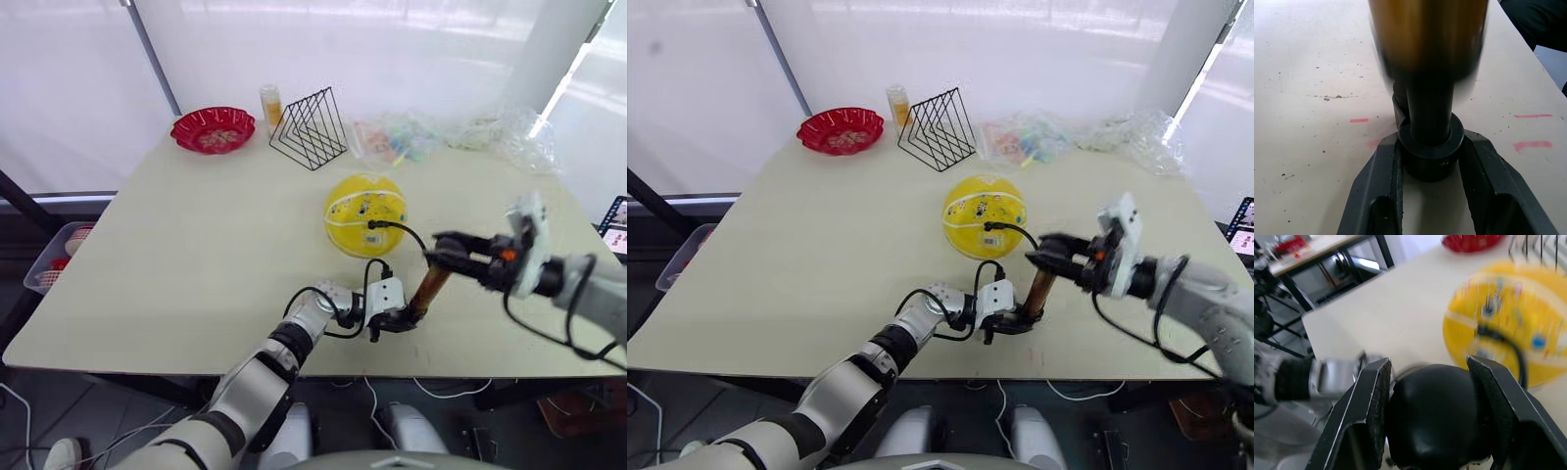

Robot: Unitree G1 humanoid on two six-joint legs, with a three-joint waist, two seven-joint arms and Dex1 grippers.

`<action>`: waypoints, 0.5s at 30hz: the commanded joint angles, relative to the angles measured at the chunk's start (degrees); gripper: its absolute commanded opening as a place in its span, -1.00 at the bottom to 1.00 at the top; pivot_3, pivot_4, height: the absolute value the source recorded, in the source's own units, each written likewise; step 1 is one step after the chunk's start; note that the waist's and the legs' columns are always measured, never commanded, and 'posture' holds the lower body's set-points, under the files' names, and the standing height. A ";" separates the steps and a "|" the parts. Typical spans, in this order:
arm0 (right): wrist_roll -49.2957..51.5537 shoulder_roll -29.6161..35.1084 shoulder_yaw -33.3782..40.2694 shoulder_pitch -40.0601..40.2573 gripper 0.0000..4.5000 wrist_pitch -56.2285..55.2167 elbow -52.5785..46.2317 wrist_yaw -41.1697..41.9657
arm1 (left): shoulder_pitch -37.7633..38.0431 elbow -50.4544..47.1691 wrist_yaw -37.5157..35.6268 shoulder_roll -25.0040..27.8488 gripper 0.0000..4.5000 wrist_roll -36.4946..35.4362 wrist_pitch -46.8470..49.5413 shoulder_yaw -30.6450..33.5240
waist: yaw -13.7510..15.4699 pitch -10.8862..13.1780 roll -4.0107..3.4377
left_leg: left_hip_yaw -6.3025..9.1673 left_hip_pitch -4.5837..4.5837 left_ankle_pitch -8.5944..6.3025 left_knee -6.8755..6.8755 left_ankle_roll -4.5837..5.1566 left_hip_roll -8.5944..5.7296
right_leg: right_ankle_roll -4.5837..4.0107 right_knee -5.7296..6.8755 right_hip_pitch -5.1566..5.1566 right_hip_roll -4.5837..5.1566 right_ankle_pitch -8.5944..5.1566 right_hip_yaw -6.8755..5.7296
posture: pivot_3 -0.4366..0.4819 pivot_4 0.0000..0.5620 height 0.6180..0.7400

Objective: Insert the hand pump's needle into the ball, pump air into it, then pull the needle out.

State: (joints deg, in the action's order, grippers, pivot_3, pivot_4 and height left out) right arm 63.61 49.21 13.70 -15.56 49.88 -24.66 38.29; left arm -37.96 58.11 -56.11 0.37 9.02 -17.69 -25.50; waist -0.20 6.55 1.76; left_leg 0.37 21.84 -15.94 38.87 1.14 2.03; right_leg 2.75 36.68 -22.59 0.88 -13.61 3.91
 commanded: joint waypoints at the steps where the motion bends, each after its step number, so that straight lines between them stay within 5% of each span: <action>1: 5.92 5.78 9.93 -5.79 -0.12 3.26 2.42 -2.53 | 3.74 8.16 1.28 2.57 -0.50 7.71 3.59 -5.32 | 0.06 0.08 -0.02 | 0.03 0.03 0.00 0.00 0.00 0.00 | 0.00 -0.03 -0.01 0.01 0.00 -0.04 | -0.05 -0.47 0.91; 8: 12.23 11.72 12.46 -11.95 -0.12 8.30 6.84 -3.73 | 3.32 8.31 1.58 2.38 -0.50 7.24 3.49 -5.18 | 0.11 0.31 -0.05 | -0.02 0.12 0.00 -0.01 0.00 0.07 | 0.00 -0.15 -0.04 0.41 0.00 -0.02 | -0.05 -0.47 0.91; 15: -0.10 3.63 -0.36 1.37 -0.12 3.73 0.70 -3.00 | 3.33 8.22 2.13 2.01 -0.50 6.95 3.66 -4.95 | 0.20 -0.18 0.55 | 0.09 0.14 -0.01 -0.24 0.01 0.07 | 0.01 -0.49 0.01 0.47 0.00 -0.20 | -0.05 -0.47 0.91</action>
State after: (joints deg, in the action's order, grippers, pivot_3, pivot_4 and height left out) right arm 68.24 52.28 15.13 -15.26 54.15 -23.92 36.47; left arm -38.00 58.41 -55.25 0.17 9.43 -18.45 -26.63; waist 0.01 6.38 2.31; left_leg 0.45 21.97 -15.95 38.58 1.14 2.10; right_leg 2.77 36.13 -22.55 1.36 -13.61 3.70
